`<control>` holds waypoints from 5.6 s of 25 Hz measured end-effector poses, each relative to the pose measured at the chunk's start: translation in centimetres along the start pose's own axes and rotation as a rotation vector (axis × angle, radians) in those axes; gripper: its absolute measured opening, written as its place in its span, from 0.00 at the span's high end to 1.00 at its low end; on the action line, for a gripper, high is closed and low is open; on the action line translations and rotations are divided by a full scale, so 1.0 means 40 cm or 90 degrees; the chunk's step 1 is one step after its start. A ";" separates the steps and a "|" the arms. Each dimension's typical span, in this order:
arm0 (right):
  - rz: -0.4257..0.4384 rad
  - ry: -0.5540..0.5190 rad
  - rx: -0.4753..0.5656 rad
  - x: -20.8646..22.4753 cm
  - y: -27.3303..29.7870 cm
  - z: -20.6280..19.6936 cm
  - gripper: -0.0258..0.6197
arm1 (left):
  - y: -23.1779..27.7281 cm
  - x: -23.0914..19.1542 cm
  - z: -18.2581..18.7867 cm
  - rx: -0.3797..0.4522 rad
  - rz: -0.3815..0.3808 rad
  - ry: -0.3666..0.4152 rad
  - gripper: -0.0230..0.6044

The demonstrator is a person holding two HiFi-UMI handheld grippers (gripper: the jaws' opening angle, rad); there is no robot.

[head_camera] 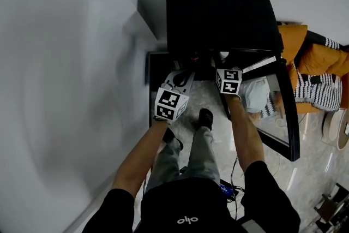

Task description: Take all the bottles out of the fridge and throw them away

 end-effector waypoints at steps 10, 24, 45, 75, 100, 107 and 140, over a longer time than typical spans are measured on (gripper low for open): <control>0.004 0.013 0.003 -0.070 -0.232 0.070 0.65 | -0.105 0.042 0.063 0.028 -0.014 -0.007 0.96; -0.020 0.018 0.051 -0.128 -0.532 0.297 0.65 | -0.256 0.128 0.193 0.085 -0.048 0.010 0.96; 0.245 -0.091 0.083 -0.583 -0.389 0.449 0.65 | -0.591 -0.154 0.177 0.127 0.188 -0.018 0.96; 0.400 -0.151 -0.005 -0.875 -0.082 0.227 0.65 | -0.634 -0.382 -0.083 0.085 0.278 -0.111 0.96; 0.412 -0.145 -0.146 -0.906 0.154 -0.587 0.65 | -0.383 -0.460 -0.779 -0.006 0.237 -0.200 0.96; 0.415 -0.153 -0.150 -0.920 0.266 -0.681 0.65 | -0.352 -0.513 -0.833 -0.012 0.235 -0.195 0.96; 0.364 -0.097 -0.133 -0.927 0.361 -0.586 0.67 | -0.334 -0.582 -0.770 -0.003 0.232 -0.178 0.96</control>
Point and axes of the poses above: the fingertips, and each gripper's own axes: y forward along the fingers, x to its right, z out of its top, the point moved 2 cm from there along -y, backward along the fingers, and after that the axes turned 2 degrees about -y, right-handed, at the moved point
